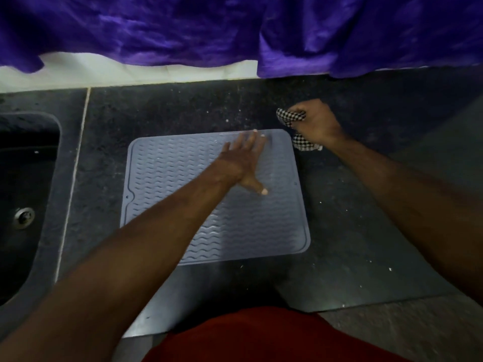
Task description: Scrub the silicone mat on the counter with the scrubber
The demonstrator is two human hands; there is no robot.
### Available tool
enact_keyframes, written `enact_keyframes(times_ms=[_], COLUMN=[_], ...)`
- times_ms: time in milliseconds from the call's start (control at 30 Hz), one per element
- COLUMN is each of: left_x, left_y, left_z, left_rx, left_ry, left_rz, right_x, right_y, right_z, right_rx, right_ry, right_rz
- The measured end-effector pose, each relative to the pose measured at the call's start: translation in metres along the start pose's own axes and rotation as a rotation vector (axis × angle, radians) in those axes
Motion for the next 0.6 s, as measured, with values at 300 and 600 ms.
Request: enact_keyframes(times_ms=[300,600], left_x=[-0.02,-0.021], left_y=[-0.02,-0.021], left_z=[0.012,0.014], left_rx=[0.004,-0.001], left_ry=[-0.001,-0.002], left_rz=[-0.02,-0.003], right_x=[-0.033,-0.014], right_y=[0.03,0.101], right_z=[-0.006,-0.005], right_rx=[0.147,0.152], right_ry=[0.384,0.366], right_rz=[-0.165,-0.269])
Point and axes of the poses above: each hand's wrist, its own y-axis away from the middle knuckle, its own x-axis out of the back of the hand, z = x × y, the point moved 1 cm from there along -y, towards the middle knuckle, and after that the axes turned 3 degrees about x, right-handed, at the moved point
